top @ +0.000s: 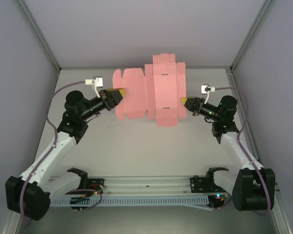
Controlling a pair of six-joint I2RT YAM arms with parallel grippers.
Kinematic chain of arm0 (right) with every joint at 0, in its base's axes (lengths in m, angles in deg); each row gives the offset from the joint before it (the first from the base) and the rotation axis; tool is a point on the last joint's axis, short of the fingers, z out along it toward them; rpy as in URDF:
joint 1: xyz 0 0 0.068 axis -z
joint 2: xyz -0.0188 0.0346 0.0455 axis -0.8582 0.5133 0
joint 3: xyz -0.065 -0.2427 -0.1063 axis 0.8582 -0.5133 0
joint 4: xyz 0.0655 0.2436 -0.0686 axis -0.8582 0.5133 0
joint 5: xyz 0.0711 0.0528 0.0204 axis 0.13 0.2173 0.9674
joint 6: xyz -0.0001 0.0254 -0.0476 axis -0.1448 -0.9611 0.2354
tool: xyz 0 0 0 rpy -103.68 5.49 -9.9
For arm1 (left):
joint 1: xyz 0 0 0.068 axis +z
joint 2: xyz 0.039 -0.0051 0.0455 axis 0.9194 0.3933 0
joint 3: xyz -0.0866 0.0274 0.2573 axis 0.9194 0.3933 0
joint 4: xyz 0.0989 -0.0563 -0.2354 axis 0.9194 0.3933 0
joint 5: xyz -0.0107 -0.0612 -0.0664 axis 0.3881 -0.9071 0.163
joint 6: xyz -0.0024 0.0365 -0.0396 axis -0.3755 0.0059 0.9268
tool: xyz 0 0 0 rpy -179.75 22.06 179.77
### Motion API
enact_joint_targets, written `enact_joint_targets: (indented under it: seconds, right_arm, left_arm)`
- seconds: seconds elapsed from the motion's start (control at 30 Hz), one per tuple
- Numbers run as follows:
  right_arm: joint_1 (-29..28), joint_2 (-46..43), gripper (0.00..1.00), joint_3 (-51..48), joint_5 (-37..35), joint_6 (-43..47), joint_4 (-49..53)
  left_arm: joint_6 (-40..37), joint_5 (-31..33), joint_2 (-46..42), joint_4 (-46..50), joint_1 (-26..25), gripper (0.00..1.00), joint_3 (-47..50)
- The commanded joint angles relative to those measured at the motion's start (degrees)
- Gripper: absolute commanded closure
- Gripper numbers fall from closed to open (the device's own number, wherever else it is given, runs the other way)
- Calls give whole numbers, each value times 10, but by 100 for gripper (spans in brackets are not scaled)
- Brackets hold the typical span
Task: Assemble paper box
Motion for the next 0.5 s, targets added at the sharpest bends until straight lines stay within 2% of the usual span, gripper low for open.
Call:
enact_joint_targets:
  seconds: [0.0, 0.1, 0.17, 0.23, 0.33, 0.4, 0.47]
  right_arm:
    - [-2, -17, 100, 25, -39, 147, 181]
    - [-16, -10, 100, 30, -67, 242, 290]
    - [-40, 12, 100, 39, -87, 297, 348]
    - [-68, 45, 100, 67, -125, 342, 409]
    - [-121, 101, 100, 122, -256, 429, 502]
    - [-137, 127, 100, 136, -337, 473, 500]
    - [-145, 141, 100, 148, -382, 508, 483]
  left_arm:
    - [-69, 187, -16, 195, -2, 0, -35]
    - [-75, 379, -15, 327, -2, 0, -46]
    - [-82, 439, -7, 365, -2, 0, -50]
    - [-89, 440, 7, 382, -2, 0, -62]
    - [-118, 378, 30, 356, -2, 0, -75]
    - [-131, 341, 48, 327, -2, 0, -79]
    - [-151, 302, 68, 308, -2, 0, -91]
